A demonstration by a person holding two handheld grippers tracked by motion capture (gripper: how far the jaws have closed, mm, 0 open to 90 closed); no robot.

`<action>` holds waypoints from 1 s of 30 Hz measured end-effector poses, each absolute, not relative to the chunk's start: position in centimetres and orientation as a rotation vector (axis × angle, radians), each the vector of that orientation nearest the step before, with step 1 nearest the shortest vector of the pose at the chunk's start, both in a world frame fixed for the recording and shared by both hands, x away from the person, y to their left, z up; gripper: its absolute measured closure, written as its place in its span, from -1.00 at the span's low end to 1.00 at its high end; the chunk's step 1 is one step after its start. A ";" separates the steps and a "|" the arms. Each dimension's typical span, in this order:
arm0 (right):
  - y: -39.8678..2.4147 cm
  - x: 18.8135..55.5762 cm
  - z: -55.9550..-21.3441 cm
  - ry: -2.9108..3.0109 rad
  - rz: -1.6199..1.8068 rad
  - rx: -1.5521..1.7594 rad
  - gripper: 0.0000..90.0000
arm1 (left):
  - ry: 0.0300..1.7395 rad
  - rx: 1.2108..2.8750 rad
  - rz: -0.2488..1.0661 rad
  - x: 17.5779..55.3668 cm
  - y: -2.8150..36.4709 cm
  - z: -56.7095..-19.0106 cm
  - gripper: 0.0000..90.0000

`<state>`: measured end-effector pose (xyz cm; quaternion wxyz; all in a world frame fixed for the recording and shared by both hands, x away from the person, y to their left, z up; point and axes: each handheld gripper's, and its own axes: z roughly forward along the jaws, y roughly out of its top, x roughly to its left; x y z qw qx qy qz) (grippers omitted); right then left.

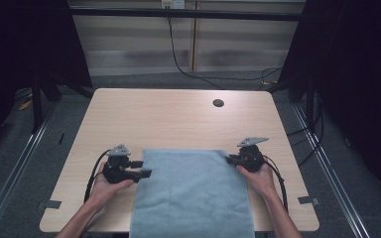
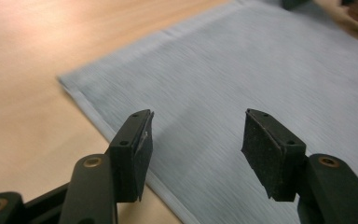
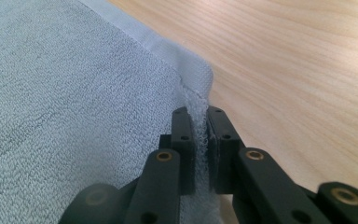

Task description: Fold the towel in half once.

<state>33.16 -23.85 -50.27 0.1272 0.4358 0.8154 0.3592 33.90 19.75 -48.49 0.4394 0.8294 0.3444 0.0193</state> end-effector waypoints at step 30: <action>-23.2 32.8 -50.5 2.377 1.139 1.327 0.86 | 0.803 2.160 0.112 35.9 18.9 -50.5 0.79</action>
